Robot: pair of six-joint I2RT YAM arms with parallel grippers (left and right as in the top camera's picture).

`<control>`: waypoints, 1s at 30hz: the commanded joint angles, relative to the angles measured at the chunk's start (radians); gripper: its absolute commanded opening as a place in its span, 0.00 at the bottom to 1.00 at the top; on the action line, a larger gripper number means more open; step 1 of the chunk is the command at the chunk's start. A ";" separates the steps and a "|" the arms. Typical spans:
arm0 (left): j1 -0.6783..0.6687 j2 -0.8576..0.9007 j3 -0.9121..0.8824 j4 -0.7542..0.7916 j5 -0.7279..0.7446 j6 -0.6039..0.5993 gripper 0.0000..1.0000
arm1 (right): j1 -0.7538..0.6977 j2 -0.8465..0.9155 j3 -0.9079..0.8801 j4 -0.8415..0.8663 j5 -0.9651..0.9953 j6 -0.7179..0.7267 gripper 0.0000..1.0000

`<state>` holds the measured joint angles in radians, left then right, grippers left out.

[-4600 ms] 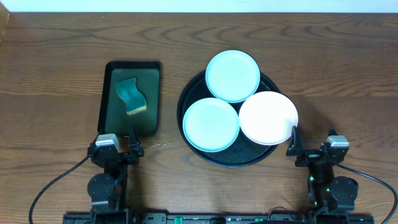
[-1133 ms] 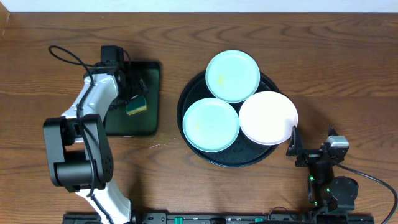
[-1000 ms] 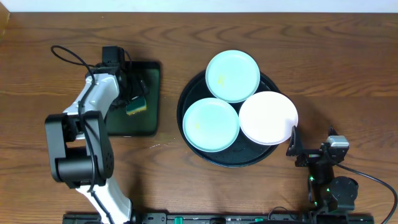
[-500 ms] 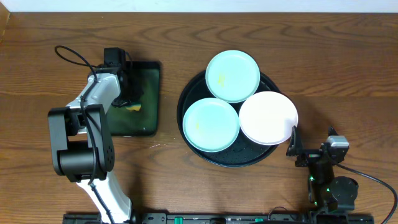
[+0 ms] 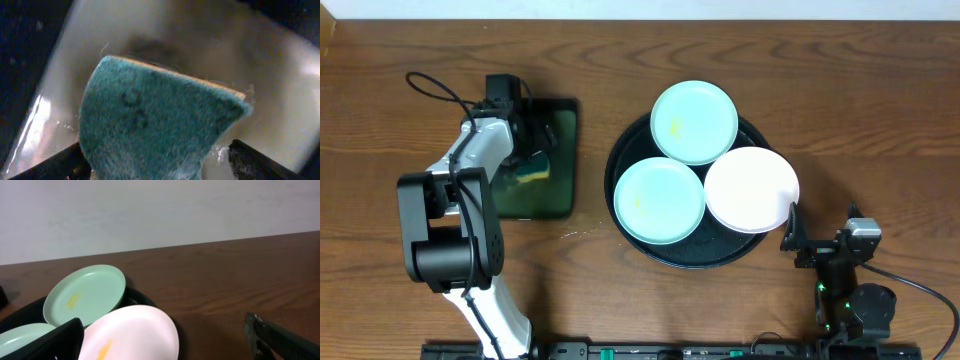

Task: Clean dirty plates on tray and stack at the side
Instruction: 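Lift the sponge with the left gripper out of the sponge tray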

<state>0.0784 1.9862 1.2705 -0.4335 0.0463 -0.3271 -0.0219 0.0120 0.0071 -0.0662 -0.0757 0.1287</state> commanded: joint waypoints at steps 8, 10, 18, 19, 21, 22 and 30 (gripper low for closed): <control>0.006 -0.013 0.010 0.012 -0.006 0.047 0.28 | 0.004 -0.005 -0.002 -0.004 0.000 -0.006 0.99; 0.006 -0.024 0.010 0.008 -0.005 0.047 0.15 | 0.004 -0.005 -0.002 -0.004 0.000 -0.006 0.99; 0.006 -0.221 0.010 -0.053 -0.005 0.037 0.08 | 0.004 -0.005 -0.002 -0.004 0.000 -0.006 0.99; 0.006 -0.257 0.010 -0.063 -0.005 0.034 0.08 | 0.004 -0.005 -0.002 -0.004 0.000 -0.006 0.99; 0.006 -0.334 0.010 -0.084 -0.005 0.020 0.08 | 0.004 -0.005 -0.002 -0.004 0.000 -0.006 0.99; 0.006 -0.378 0.010 -0.095 -0.004 0.007 0.08 | 0.004 -0.005 -0.002 -0.004 0.000 -0.006 0.99; 0.003 -0.514 0.006 -0.161 -0.002 -0.034 0.08 | 0.004 -0.005 -0.002 -0.004 0.000 -0.006 0.99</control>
<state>0.0784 1.4544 1.2701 -0.5819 0.0463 -0.3332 -0.0219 0.0120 0.0071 -0.0662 -0.0757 0.1287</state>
